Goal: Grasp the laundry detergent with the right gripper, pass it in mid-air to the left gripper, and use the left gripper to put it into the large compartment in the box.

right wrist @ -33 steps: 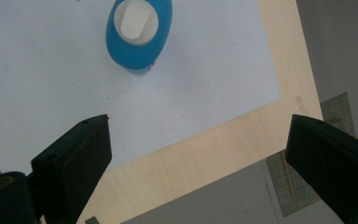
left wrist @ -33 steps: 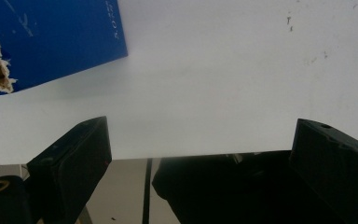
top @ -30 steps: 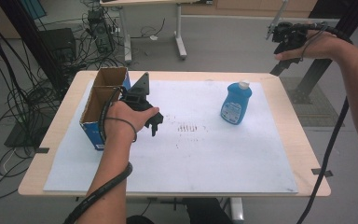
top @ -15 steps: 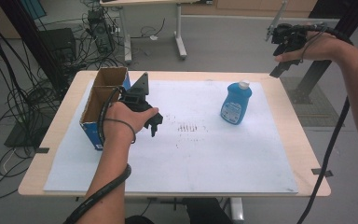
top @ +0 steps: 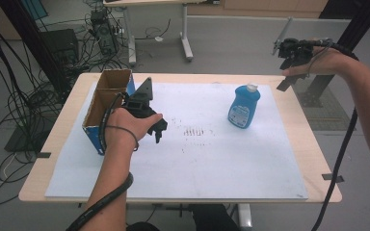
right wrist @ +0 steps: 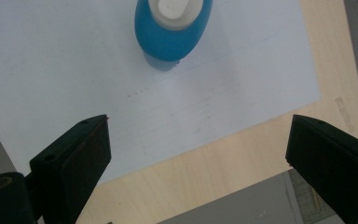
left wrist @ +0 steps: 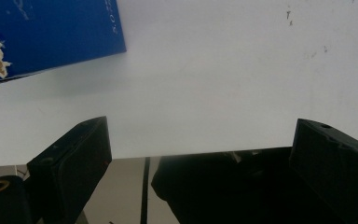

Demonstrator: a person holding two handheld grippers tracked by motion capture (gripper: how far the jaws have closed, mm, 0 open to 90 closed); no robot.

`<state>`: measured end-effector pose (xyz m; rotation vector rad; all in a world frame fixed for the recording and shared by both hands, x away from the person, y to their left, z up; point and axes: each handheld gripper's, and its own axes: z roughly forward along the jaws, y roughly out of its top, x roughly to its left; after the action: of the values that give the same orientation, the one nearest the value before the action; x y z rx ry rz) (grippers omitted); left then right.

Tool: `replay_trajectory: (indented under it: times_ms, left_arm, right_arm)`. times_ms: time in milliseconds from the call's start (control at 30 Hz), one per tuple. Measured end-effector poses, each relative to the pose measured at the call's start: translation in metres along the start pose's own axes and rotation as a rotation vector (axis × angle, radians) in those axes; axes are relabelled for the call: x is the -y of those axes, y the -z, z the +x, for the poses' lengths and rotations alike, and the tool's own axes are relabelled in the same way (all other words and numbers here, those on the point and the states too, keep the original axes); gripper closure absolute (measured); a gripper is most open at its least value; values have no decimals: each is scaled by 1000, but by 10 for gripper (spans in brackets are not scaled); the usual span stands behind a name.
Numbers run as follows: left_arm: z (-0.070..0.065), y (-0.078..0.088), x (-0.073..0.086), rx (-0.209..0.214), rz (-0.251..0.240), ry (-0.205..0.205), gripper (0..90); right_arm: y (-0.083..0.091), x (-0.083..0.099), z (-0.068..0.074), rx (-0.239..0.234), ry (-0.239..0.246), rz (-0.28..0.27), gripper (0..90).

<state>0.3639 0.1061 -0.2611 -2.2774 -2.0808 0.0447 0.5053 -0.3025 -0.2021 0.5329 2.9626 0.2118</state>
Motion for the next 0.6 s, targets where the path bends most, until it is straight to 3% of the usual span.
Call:
replay_trajectory:
  times_ms: [233, 600]
  left_arm:
    - [1, -2, 1, 6, 0, -5, 58]
    - [-1, -2, 4, 10, -8, -8, 58]
  right_arm:
    - [-14, 8, 3, -16, -11, -16, 65]
    - [-51, 24, 14, -39, -44, -56, 56]
